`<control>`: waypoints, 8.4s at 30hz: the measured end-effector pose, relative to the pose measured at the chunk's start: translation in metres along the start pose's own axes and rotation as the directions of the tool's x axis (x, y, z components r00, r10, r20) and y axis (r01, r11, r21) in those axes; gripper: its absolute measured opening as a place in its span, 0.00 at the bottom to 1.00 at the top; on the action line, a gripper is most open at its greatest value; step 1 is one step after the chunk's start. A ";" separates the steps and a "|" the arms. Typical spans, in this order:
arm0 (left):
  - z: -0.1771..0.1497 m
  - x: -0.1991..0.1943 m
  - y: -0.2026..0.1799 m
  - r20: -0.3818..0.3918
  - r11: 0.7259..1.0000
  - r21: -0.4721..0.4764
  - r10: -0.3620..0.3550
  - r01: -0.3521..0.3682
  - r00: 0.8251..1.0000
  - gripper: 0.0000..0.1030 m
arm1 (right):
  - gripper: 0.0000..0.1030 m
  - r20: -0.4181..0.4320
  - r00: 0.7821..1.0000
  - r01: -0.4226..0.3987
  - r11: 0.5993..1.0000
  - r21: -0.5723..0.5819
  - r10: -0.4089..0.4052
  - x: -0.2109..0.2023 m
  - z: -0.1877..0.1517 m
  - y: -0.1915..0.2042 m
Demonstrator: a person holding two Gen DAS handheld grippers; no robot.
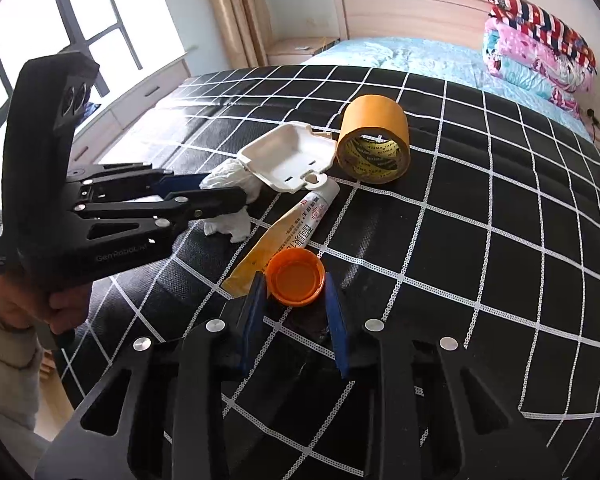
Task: Collect trash
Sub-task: 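Grasp the orange cap with the right tool while the left tool grasps the white tissue, then carry the orange cap and white tissue with both tools over the black bin, then open the right tool to drop the cap while the left tool drops the tissue into the bin, then move both open tools back over the remaining items on the bed, then grasp the white plastic box with the left tool while the right tool grasps the yellow tape roll, then lift the white box and tape roll with both tools and carry them over the bin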
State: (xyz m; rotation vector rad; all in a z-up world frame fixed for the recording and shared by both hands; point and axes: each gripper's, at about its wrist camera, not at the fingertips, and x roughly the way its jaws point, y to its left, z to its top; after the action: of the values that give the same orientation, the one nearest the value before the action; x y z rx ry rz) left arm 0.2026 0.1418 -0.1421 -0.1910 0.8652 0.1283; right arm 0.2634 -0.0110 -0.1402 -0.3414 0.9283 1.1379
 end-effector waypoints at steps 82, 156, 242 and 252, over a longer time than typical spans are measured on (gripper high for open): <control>-0.228 -0.050 -0.152 -0.267 0.962 0.082 -0.230 0.260 0.936 0.15 | 0.29 -0.179 0.983 -0.017 0.997 0.080 0.031 -0.059 -0.235 0.030; -0.142 -0.141 -0.134 -0.060 0.959 0.161 -0.225 0.232 0.973 0.49 | 0.40 0.040 0.999 -0.039 0.997 0.062 0.036 -0.142 -0.152 0.010; 0.025 -0.030 0.032 -0.051 0.979 -0.153 -0.146 0.137 0.988 0.06 | 0.45 0.039 0.996 -0.090 0.951 0.295 0.082 -0.009 0.090 -0.072; -0.002 -0.077 0.003 -0.013 0.985 -0.107 -0.139 0.137 0.990 0.06 | 0.45 0.061 0.995 -0.090 0.960 0.266 0.077 -0.044 0.060 -0.055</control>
State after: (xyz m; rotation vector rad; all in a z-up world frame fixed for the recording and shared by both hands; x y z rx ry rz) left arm 0.1505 0.1415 -0.0848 -0.3511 0.8629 0.0425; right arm 0.3343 -0.0215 -0.0818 -0.0522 1.0462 1.0757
